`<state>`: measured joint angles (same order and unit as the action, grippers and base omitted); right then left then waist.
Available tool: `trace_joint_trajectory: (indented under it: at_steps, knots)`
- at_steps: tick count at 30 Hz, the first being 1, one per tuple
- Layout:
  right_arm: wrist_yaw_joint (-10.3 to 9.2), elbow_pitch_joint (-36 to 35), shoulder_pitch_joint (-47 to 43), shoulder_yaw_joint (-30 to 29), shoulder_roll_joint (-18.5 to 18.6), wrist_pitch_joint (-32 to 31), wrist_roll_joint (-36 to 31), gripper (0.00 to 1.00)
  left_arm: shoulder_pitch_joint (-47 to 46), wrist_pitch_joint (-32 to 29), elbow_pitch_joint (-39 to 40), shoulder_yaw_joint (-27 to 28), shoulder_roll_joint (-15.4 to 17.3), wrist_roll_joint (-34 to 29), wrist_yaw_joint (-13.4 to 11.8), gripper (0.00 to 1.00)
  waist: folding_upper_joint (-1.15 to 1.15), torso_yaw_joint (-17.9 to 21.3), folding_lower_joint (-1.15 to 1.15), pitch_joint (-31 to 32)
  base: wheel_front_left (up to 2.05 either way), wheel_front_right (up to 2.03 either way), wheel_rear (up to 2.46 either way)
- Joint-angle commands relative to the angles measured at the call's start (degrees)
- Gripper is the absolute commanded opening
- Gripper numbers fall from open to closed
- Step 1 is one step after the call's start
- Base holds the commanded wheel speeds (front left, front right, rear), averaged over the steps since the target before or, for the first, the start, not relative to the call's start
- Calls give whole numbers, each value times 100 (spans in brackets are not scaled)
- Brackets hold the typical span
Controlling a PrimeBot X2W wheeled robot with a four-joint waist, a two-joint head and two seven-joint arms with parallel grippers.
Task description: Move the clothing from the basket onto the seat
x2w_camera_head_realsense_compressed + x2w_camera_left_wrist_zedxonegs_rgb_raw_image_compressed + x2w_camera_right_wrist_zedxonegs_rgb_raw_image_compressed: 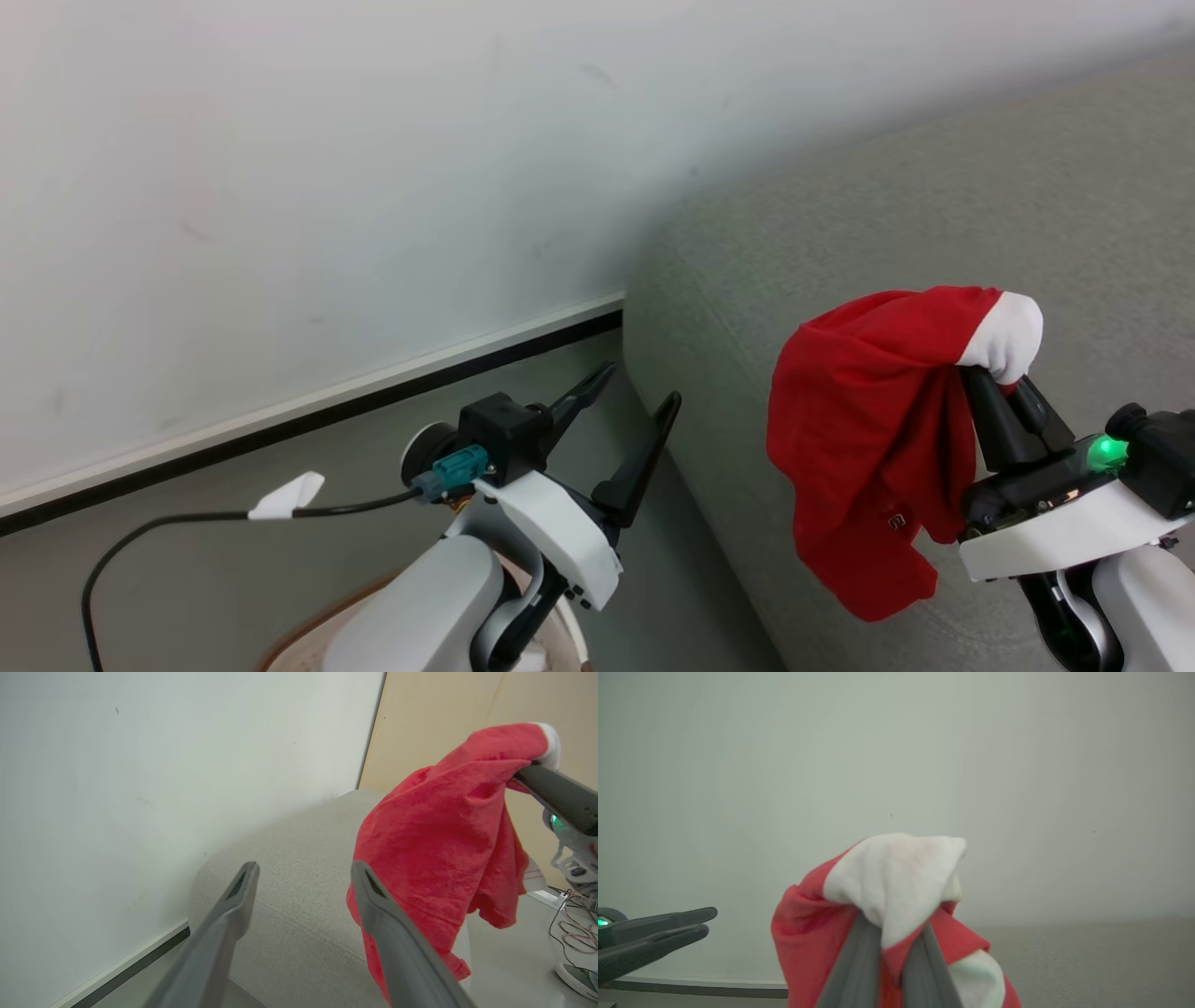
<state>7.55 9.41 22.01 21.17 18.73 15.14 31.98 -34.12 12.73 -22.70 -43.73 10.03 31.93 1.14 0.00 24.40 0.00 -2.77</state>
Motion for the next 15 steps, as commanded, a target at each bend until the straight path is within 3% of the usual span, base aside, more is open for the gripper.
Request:
trace_joint_trajectory:
  at_steps: [1,15]
  knots:
    - [-12,-42,-81,-42,31,-1,14,0,69,54,6,-1,51,-62,-7,100,0,187,0,-97,0,0,0]
    - [-12,-376,-12,-480,-42,0,370,0,-166,13,8,-197,157,-248,28,100,0,429,0,-441,0,0,0]
